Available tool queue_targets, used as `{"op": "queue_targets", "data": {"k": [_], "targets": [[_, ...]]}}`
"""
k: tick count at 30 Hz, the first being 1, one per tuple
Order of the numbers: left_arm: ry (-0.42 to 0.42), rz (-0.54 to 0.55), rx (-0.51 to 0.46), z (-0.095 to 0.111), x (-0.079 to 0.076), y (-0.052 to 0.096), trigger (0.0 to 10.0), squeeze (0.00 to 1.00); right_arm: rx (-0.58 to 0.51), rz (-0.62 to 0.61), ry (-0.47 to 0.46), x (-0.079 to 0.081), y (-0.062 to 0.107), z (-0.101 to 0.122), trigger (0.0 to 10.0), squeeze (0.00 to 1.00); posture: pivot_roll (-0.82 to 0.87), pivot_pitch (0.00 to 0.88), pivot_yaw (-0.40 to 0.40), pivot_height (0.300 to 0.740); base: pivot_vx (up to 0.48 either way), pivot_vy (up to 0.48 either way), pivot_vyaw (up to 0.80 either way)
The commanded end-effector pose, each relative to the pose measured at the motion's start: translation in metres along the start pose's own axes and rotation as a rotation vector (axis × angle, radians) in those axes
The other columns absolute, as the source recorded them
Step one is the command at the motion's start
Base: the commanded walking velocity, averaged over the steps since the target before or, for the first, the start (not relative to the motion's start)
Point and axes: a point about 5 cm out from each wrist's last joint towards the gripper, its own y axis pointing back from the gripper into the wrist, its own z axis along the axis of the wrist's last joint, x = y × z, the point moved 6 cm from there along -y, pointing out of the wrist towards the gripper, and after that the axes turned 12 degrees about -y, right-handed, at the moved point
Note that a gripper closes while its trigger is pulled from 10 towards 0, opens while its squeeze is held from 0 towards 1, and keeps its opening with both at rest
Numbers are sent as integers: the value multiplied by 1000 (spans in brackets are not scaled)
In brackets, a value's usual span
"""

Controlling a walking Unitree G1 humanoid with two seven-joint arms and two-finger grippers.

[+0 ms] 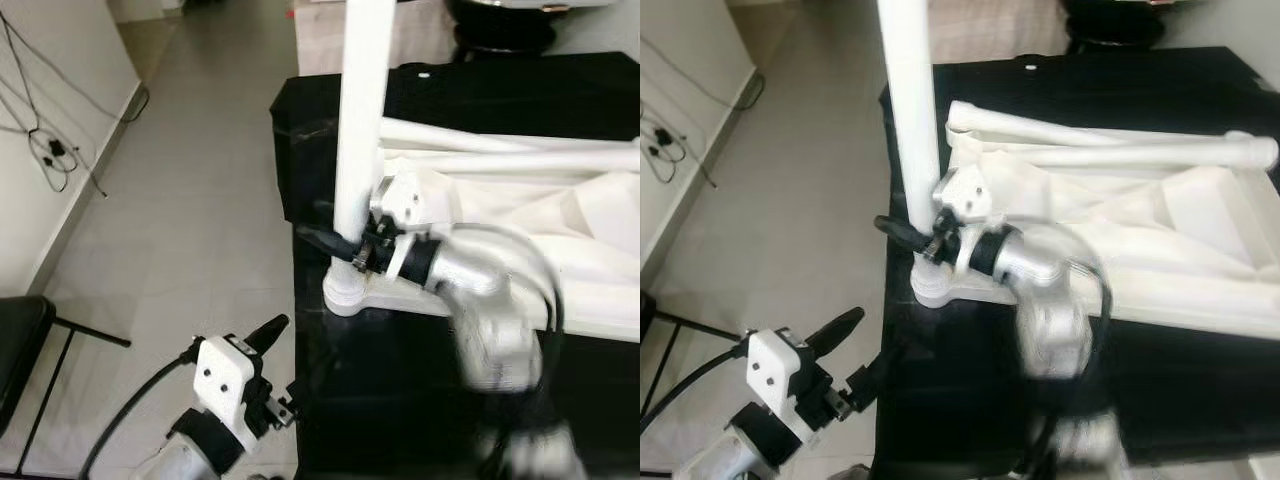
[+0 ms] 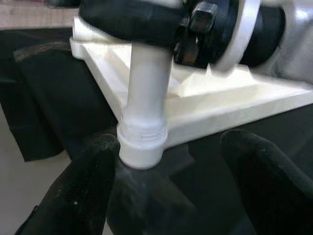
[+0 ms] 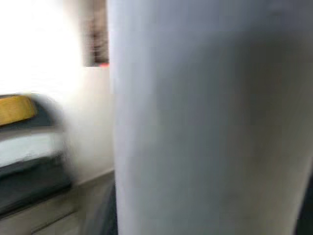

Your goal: Building children table

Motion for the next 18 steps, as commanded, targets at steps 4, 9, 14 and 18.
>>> {"op": "queue_targets", "data": {"k": [4,9,14,18], "targets": [[-8,4,37,-10,7,3,10000,0,154,-249,40,-40,11,-43,0,0,4,189,64,740,0,0,0],[-14,14,38,-10,8,4,10000,0,162,-278,40,-43,13,-39,0,0,3,187,66,740,0,0,0],[-8,1,40,-10,6,4,10000,0,166,-277,17,-40,12,-36,10000,0,4,190,71,740,0,0,0],[-5,-2,39,-10,6,3,10000,0,112,-190,-68,-26,3,-26,10000,1000,6,192,70,740,0,0,0]]}}
